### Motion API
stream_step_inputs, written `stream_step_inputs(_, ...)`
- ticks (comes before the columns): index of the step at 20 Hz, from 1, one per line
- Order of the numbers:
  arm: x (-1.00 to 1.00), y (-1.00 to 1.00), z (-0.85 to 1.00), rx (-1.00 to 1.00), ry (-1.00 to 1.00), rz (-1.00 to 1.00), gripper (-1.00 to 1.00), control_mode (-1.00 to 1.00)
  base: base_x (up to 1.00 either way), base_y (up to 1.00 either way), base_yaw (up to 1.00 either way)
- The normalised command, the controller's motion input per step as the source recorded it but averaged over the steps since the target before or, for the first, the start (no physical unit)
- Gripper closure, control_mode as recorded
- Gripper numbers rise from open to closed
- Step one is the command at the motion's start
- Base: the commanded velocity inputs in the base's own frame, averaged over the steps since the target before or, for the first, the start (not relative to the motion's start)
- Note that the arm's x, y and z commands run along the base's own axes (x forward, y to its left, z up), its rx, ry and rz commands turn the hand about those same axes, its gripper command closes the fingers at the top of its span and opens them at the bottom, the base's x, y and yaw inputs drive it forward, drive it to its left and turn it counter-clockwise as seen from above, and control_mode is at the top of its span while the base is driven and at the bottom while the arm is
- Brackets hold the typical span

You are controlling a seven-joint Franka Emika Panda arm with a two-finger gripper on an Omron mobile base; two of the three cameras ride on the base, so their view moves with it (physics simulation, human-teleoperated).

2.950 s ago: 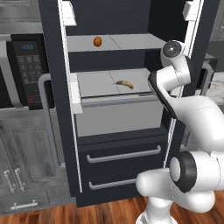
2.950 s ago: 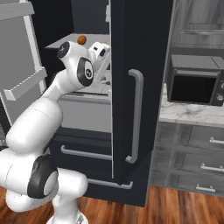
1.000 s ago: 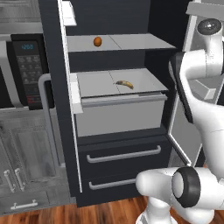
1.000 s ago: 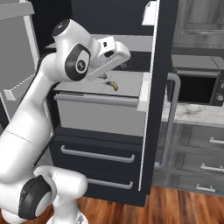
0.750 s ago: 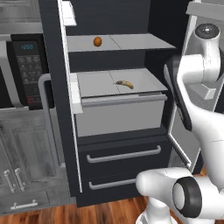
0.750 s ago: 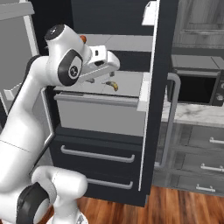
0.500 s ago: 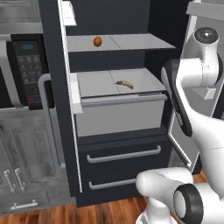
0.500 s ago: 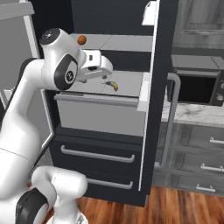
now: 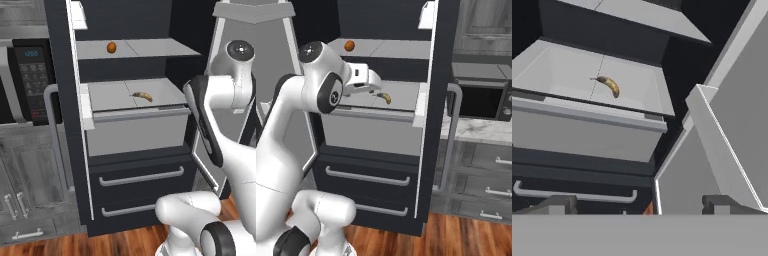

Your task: Retrieve the mango and banana from the fridge and place them into the bowl on the dining table.

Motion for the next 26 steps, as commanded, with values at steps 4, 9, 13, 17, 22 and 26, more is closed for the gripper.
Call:
stream_step_inputs(4,0.00,0.00,-0.20,0.06,-0.03,0.07,-1.00,-1.00,0.00,0.00,0.00)
stream_step_inputs(9,-0.05,0.01,-0.13,0.05,-0.04,0.09,-1.00,-1.00,0.00,0.00,0.00)
stream_step_inputs(13,-0.14,0.26,-0.02,0.00,-0.07,0.07,-1.00,-1.00,0.00,0.00,0.00)
stream_step_inputs(17,-0.20,0.47,0.00,0.00,-0.04,0.03,-1.00,-1.00,0.00,0.00,0.00)
stream_step_inputs(22,-0.22,0.42,0.00,0.00,-0.04,0.01,-1.00,-1.00,0.00,0.00,0.00)
stream_step_inputs(26,-0.12,0.19,0.00,0.00,-0.01,0.02,-1.00,-1.00,0.00,0.00,0.00)
